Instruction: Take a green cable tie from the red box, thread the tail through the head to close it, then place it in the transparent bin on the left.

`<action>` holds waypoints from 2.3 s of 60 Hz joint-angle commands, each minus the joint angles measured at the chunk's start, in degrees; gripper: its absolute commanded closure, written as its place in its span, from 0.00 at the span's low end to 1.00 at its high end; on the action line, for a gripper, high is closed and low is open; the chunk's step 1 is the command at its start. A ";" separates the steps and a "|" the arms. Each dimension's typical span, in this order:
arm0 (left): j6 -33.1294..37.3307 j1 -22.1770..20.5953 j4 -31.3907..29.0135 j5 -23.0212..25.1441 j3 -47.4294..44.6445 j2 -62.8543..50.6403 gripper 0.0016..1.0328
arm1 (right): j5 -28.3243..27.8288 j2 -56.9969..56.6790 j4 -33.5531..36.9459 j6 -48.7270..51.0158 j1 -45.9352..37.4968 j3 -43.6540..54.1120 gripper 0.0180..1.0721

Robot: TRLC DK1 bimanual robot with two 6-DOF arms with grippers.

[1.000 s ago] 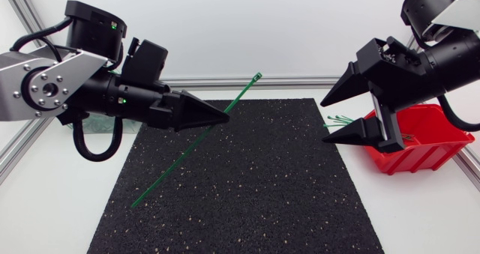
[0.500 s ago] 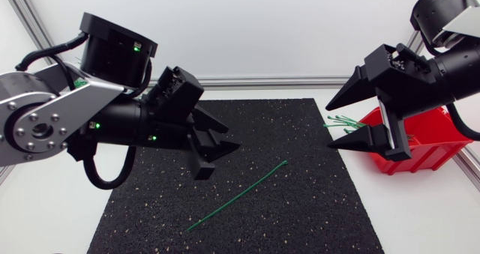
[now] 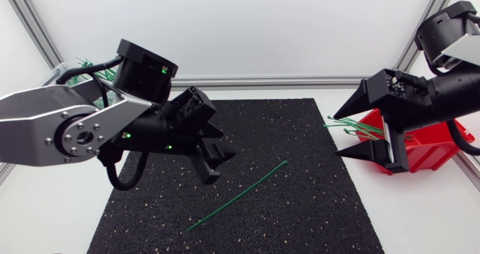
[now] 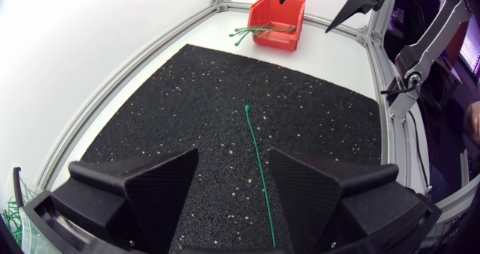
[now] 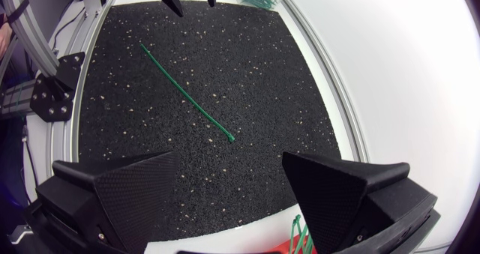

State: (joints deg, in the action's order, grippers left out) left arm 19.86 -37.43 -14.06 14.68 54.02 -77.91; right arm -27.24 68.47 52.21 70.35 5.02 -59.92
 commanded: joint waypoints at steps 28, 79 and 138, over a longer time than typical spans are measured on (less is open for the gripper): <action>1.50 -7.31 5.10 -9.58 -0.41 -13.76 0.26 | 5.01 1.76 -6.15 1.90 3.07 6.75 0.05; 2.29 -10.38 12.75 -20.65 -1.02 -23.96 0.27 | 5.01 2.11 -7.29 0.93 3.68 8.59 0.05; 2.03 -10.65 8.79 -18.63 0.03 -22.64 0.33 | 5.62 0.09 -7.29 1.28 3.42 10.26 0.05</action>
State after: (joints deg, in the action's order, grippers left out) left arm 21.06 -49.25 -4.64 -4.34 53.67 -101.73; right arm -22.06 69.32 44.77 71.16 8.21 -51.35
